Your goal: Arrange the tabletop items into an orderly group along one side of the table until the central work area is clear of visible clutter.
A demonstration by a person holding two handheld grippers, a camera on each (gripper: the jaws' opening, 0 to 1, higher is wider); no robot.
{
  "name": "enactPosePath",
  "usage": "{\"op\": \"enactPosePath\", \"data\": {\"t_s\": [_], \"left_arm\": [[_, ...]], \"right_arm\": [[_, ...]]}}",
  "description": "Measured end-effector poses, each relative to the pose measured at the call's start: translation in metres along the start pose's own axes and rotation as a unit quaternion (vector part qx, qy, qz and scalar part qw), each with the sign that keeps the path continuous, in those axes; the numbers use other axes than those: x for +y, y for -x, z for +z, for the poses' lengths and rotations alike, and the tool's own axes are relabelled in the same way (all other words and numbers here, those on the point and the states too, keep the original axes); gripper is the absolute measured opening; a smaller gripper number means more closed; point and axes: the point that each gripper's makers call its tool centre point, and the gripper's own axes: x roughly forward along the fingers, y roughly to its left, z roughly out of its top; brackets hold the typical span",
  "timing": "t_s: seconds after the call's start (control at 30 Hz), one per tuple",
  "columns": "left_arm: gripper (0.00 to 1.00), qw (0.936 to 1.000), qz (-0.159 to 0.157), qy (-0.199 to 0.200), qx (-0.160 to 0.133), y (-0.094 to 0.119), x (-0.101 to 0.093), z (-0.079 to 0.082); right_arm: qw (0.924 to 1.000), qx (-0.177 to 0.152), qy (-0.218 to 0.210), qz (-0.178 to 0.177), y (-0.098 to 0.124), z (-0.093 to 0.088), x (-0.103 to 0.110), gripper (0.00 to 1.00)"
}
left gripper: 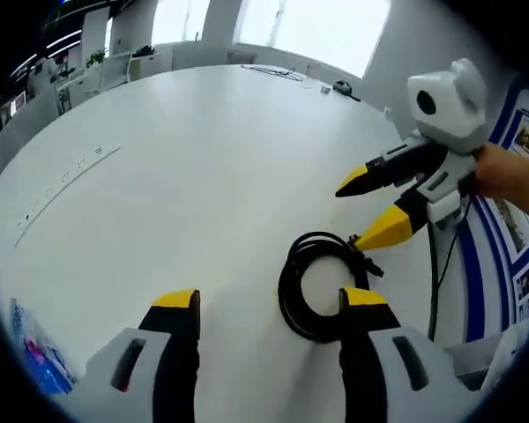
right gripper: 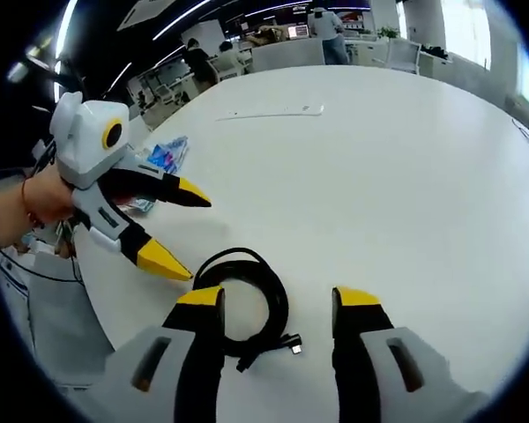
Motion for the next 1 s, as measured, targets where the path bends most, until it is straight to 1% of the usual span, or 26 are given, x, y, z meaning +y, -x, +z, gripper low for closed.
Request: {"op": "enactPosePath", "data": {"t_s": [0.13,0.6,0.73,1.0], "left_arm": [[0.67,1.0000,0.006,-0.004,-0.001,0.008,0.001,0.000],[0.75,0.9994,0.027,0.007,-0.020,0.043,0.008,-0.001],[0.76,0.9990,0.035,0.010,-0.025,0.052,0.011,-0.002],[0.77,0.9978,0.051,0.020,-0.038,0.076,0.019,-0.008]], "right_arm": [[0.9999,-0.011,0.000,-0.001,0.004,0.006,0.002,0.54],[0.9993,-0.030,0.021,0.004,0.017,0.020,0.017,0.55],[0.9991,-0.034,0.026,0.007,0.020,0.023,0.022,0.55],[0.9982,-0.041,0.042,0.012,0.025,0.033,0.033,0.54]]}}
